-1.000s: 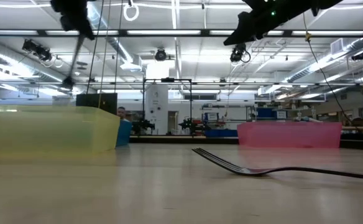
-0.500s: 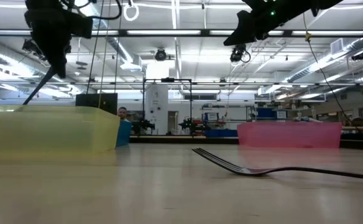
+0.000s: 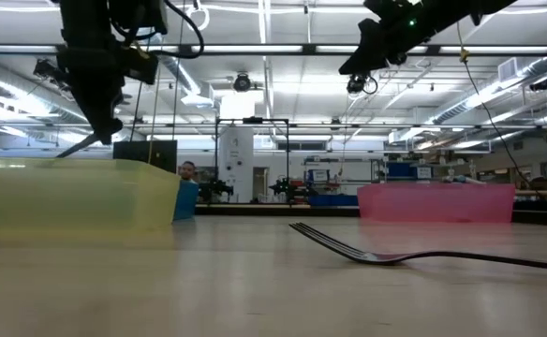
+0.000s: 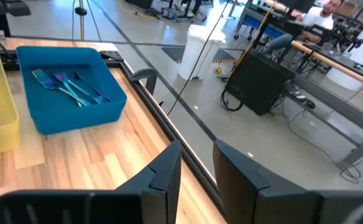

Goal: Sort silverware by color (type)
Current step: Put the black fork into the yellow bin, then put the red fork into the red bin

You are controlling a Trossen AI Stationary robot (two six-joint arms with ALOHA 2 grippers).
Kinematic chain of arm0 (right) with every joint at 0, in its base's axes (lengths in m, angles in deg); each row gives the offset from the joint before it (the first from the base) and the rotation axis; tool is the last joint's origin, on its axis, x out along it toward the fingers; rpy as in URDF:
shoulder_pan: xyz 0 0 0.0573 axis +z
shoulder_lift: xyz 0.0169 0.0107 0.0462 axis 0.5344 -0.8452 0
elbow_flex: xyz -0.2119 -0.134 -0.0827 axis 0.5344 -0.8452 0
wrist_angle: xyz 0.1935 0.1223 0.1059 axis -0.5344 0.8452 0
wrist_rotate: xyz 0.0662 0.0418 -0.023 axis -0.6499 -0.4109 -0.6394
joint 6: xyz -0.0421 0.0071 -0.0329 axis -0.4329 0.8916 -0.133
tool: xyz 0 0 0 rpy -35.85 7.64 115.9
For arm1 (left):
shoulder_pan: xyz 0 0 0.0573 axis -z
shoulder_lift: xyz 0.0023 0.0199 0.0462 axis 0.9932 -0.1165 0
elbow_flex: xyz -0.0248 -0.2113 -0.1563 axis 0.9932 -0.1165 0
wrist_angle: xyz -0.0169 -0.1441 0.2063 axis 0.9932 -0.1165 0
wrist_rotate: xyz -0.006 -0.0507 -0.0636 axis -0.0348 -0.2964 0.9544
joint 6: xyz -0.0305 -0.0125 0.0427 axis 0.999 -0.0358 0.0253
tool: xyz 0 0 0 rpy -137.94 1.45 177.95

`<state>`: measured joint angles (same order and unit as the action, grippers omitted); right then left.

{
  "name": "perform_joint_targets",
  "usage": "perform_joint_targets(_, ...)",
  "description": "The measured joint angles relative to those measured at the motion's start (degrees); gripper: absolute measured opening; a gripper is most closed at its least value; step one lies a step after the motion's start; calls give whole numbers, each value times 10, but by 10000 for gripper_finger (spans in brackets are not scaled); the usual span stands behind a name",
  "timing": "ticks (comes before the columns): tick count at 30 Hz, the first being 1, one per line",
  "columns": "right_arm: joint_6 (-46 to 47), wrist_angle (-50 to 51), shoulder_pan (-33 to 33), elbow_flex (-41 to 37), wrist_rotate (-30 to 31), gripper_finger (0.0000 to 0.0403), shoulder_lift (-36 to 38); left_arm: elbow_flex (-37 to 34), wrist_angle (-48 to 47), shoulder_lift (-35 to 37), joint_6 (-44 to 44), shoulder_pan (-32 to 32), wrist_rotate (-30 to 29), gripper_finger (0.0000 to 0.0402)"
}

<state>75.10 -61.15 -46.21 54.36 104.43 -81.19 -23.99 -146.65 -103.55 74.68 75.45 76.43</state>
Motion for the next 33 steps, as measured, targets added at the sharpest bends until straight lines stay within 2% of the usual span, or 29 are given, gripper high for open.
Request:
perform_joint_targets(10, 1, 10, -2, 0, 0, 102, 0, 0, 26, -11, -10, 15, 4, 91)
perform_joint_targets(15, 12, 21, -2, 0, -3, 102, 0, 0, 61, -11, -9, 18, 59, 124)
perform_joint_targets(18, 61, 41, 0, 0, -47, 102, 0, 0, 87, -11, -8, 17, 59, 133)
perform_joint_targets(23, 152, 93, 25, 0, -187, 102, 0, 0, 128, -11, -14, 17, 59, 134)
perform_joint_targets(25, 170, 121, 43, 0, -224, 102, 0, 0, 151, -11, -15, 18, 59, 134)
perform_joint_targets(33, 304, 210, 142, 0, -232, 102, -10, 0, 219, -11, -31, 53, 59, 134)
